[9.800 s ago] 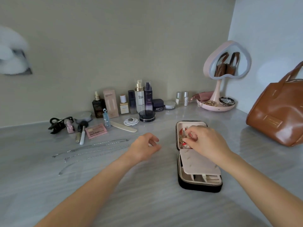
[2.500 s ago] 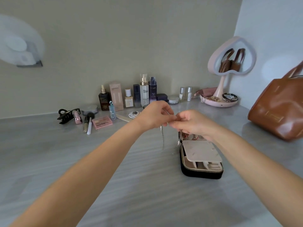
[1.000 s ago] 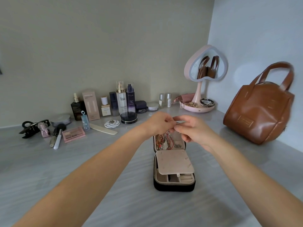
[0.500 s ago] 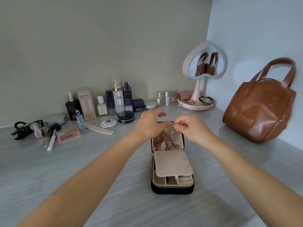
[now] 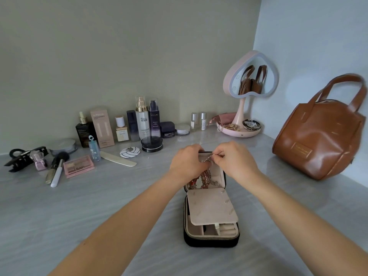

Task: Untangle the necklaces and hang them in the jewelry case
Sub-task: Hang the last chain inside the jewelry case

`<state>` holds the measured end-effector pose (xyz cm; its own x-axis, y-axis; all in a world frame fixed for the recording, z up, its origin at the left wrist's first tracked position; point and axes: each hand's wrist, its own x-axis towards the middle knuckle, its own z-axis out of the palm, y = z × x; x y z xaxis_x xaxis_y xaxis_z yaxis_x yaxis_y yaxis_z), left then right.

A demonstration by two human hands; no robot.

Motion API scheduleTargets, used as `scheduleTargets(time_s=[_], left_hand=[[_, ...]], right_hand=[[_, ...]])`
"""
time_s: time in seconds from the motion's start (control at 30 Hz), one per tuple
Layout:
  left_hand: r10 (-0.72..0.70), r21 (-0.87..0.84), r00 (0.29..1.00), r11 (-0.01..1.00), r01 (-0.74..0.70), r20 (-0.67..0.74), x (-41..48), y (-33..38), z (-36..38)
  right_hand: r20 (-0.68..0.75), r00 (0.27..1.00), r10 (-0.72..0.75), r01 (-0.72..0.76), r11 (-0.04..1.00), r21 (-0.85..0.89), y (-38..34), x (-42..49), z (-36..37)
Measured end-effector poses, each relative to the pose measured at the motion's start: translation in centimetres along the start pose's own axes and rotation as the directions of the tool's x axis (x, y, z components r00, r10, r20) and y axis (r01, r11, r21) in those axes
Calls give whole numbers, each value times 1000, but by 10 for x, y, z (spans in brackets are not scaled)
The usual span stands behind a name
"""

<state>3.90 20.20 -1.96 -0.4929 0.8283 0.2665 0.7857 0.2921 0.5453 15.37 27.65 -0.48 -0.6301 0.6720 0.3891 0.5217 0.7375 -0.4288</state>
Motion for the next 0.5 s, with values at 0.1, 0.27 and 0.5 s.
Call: scheduleTargets(time_s=[0.1,0.27,0.5], left_hand=[[16,-45,1000,999,-17,-13,0,-2,1],[1,-72,999,997,-4,-41,-2,1,-1],[-16,-71,999,997,12,-52,-3,0,1]], right_hand=[[-71,997,3,-4,1000,-9,-1,-1,2],[-121,990,-73,55,988,-143,-4,-5,6],[-79,986,-146,117,949,-292,-3,-10,7]])
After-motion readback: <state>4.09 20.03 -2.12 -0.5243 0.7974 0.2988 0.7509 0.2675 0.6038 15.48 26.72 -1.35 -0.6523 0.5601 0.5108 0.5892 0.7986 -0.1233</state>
